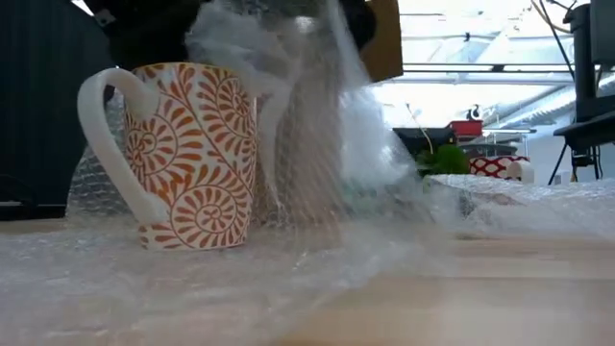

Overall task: Wrap mug
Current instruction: Wrap the yellow mug with bubble wrap

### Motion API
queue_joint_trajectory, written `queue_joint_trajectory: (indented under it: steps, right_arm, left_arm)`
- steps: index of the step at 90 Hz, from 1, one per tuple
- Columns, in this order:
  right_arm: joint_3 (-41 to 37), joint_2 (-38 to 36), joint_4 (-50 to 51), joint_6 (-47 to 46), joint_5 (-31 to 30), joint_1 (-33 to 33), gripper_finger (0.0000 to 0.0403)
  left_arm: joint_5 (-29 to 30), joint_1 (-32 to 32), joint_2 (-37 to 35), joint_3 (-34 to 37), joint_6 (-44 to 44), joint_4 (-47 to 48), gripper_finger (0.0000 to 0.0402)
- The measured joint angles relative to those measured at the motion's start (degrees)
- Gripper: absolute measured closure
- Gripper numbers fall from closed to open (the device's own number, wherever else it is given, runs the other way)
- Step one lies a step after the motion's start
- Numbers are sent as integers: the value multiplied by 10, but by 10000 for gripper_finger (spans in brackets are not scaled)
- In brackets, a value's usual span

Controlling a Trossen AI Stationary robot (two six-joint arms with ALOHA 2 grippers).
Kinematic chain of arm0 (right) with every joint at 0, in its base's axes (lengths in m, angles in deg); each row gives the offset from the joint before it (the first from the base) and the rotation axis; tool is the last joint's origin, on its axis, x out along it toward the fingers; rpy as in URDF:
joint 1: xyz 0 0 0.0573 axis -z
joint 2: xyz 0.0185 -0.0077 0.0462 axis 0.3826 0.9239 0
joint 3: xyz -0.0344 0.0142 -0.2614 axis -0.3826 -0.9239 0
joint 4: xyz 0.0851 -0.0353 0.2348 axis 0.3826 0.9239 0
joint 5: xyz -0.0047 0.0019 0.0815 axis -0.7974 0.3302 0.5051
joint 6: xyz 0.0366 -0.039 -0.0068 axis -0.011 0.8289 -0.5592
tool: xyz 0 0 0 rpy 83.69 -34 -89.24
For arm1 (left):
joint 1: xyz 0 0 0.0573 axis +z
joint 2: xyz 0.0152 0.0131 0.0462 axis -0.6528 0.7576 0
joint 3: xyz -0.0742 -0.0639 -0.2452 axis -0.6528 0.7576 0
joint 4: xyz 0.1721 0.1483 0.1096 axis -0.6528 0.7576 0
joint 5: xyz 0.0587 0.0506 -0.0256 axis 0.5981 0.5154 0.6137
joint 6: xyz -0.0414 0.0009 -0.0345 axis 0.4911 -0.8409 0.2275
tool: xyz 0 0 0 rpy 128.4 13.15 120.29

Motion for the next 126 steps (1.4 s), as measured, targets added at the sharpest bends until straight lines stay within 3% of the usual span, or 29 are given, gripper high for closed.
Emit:
queue_joint_trajectory:
  steps: [42,107,126]
  right_arm:
    - [4,36,0,-41,97,59,403]
    - [-6,60,69,-47,101,54,403]
    - [-2,52,38,-48,102,59,403]
  left_arm:
    - [0,0,0,0,-7,6,338]
    - [38,-12,-117,-28,-11,24,338]
    - [38,-11,-117,-21,-22,28,338]
